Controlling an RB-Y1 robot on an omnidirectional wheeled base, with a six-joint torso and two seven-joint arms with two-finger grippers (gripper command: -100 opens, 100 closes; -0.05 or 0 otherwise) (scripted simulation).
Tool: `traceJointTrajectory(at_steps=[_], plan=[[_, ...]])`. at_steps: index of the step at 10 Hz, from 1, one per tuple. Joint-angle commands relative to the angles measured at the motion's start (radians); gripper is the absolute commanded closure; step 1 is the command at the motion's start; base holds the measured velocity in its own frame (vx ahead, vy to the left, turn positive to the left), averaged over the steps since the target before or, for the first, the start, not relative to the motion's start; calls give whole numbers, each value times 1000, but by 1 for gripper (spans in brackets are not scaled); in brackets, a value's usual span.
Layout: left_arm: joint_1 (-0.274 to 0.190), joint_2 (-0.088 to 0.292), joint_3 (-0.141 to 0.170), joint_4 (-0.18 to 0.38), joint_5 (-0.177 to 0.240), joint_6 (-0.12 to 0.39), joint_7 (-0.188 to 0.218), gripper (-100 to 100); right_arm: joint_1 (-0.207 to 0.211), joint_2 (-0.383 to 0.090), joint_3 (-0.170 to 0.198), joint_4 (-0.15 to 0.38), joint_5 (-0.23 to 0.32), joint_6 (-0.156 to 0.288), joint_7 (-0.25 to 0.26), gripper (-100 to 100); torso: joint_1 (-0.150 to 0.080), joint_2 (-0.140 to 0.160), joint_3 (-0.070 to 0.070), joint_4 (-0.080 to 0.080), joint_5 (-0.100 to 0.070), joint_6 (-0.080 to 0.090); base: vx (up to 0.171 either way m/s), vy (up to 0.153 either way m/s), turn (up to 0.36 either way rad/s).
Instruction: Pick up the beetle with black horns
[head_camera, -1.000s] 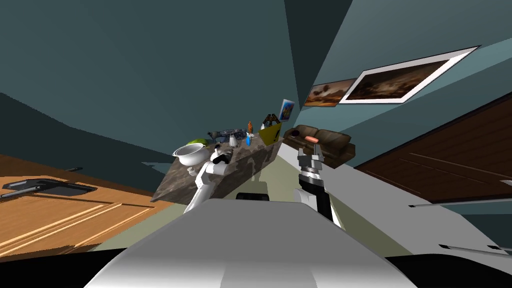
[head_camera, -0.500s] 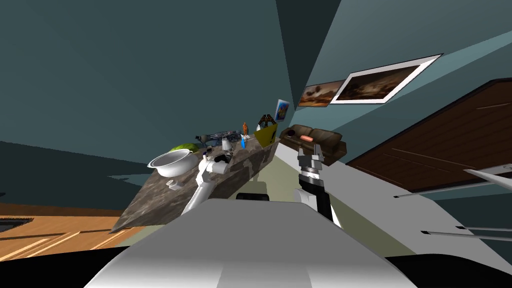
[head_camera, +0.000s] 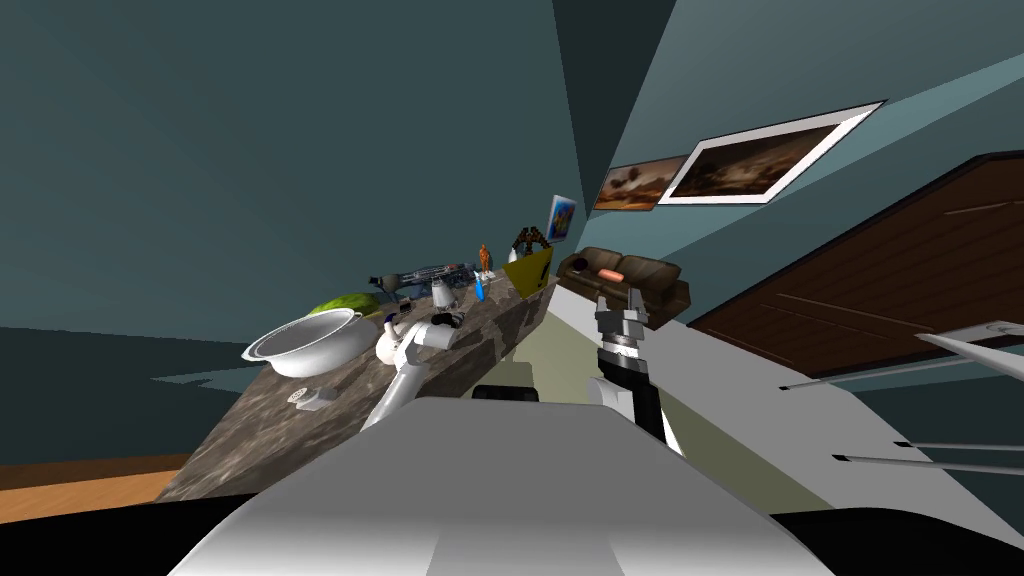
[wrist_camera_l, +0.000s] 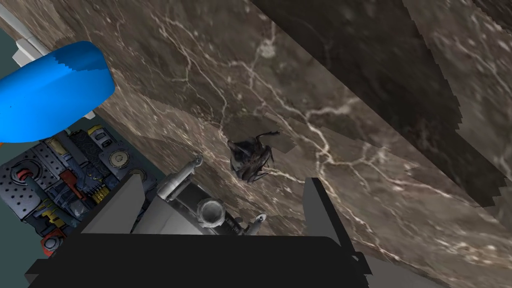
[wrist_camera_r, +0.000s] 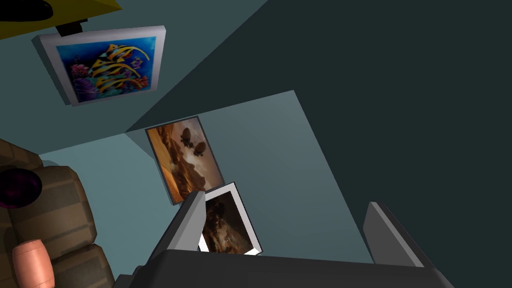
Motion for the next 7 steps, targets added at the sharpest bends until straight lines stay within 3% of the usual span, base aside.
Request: traceJointTrajectory(at_steps=[1, 2, 5, 6, 7], plan=[[0, 0, 0, 0, 0, 0, 0, 0, 0, 0, 0, 0, 0, 0, 0, 0, 0, 0, 0, 0, 0, 0, 7, 0, 2], [-5, -2, 1, 32, -2, -28, 2, -100, 0, 0, 0, 0, 0, 0, 0, 0, 0, 2, 1, 0, 0, 0, 21, 7, -12], [-12, -5, 3, 81, -4, -70, 6, -100, 0, 0, 0, 0, 0, 0, 0, 0, 1, 2, 1, 0, 0, 0, 27, 13, -10], [-9, -4, 3, 69, -3, -59, 5, -100, 0, 0, 0, 0, 0, 0, 0, 0, 1, 2, 1, 0, 0, 0, 11, 6, -2], [-9, -4, 3, 71, -3, -63, 5, 100, 0, 0, 0, 0, 0, 0, 0, 0, 0, 2, 1, 1, 0, 0, 0, 0, 0]])
